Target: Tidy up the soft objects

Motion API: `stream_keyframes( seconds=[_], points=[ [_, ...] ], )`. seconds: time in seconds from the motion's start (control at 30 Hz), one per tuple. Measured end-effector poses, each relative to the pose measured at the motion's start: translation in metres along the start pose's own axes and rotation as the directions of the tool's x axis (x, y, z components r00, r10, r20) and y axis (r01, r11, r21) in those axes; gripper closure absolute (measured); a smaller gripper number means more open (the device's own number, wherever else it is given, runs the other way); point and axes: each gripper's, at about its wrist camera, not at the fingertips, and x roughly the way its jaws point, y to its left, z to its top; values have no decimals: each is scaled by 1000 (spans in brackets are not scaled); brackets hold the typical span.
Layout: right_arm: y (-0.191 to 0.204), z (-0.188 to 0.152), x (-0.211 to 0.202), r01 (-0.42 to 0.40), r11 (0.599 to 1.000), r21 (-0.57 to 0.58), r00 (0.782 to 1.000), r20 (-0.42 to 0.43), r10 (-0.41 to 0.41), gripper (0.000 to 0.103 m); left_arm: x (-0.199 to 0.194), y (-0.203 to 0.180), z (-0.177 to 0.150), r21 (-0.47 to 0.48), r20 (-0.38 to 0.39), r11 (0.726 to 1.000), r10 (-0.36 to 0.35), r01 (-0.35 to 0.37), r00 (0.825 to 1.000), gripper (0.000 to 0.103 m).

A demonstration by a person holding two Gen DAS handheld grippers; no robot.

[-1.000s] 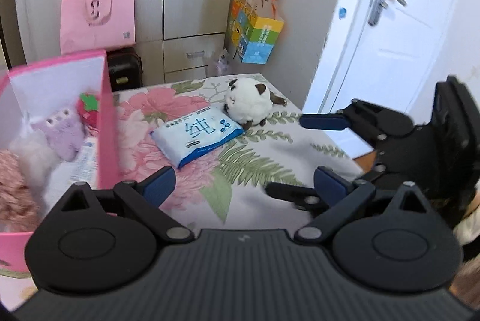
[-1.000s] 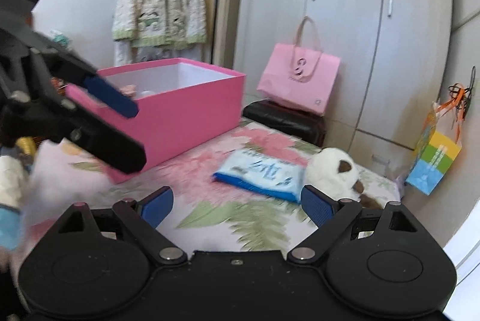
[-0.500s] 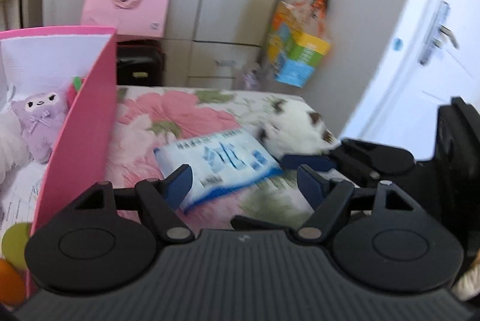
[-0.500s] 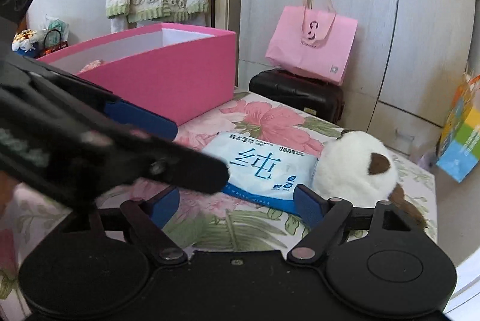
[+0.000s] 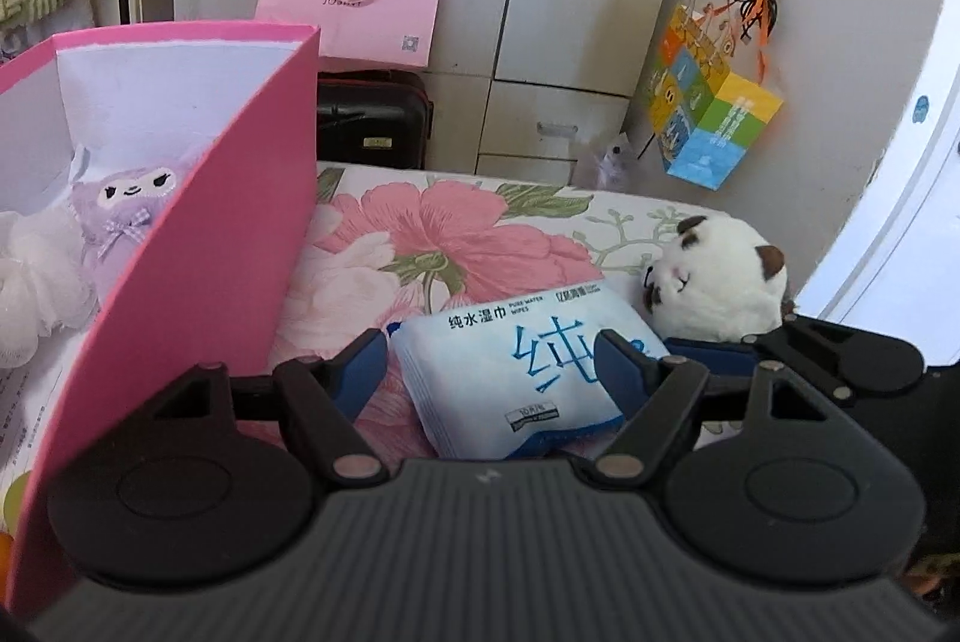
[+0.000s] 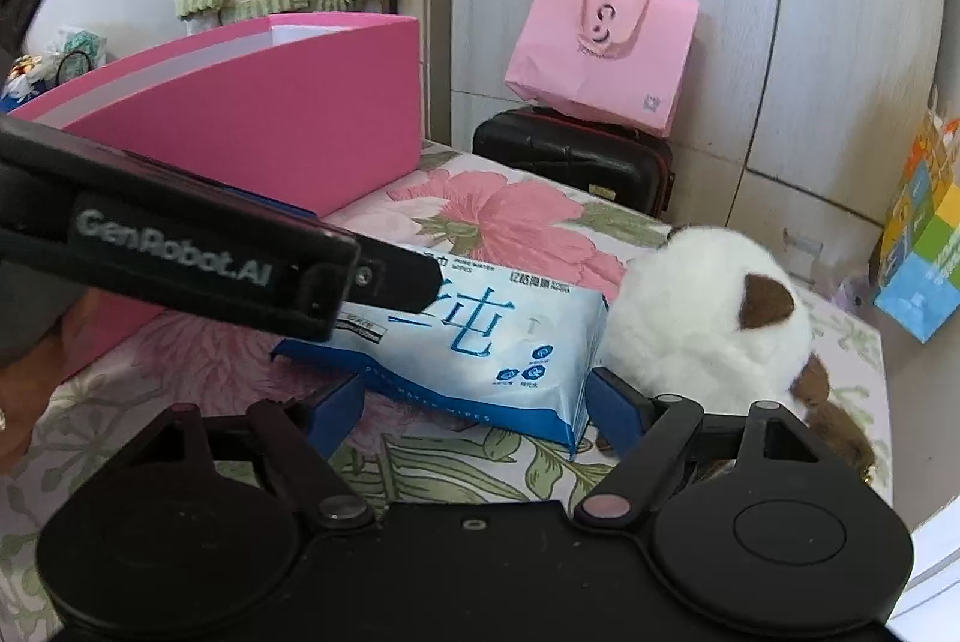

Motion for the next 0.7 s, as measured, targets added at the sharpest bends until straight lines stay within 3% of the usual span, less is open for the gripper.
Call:
stream_keyframes(
  seconds=[0.13,0.23,0.6,0.7],
  points=[
    [-4,0,3,-4,999,32,1000,1,4,15,3,-3,-3,12,-10,1000,14,-14,1000,34],
    [-4,0,5,-13,1000,29,1000,-3,13,13,19,-1,-5,-40,-91,999,-25,21,995,40],
    [-7,5,11,-37,999,21,999,-16,37,8,23,0,-8,-65,-56,998,-25,22,998,42],
    [-2,5,11,-40,999,-5,999,-17,39,15,22,0,-8,-62,-50,997,-39,35,998,47]
  ],
)
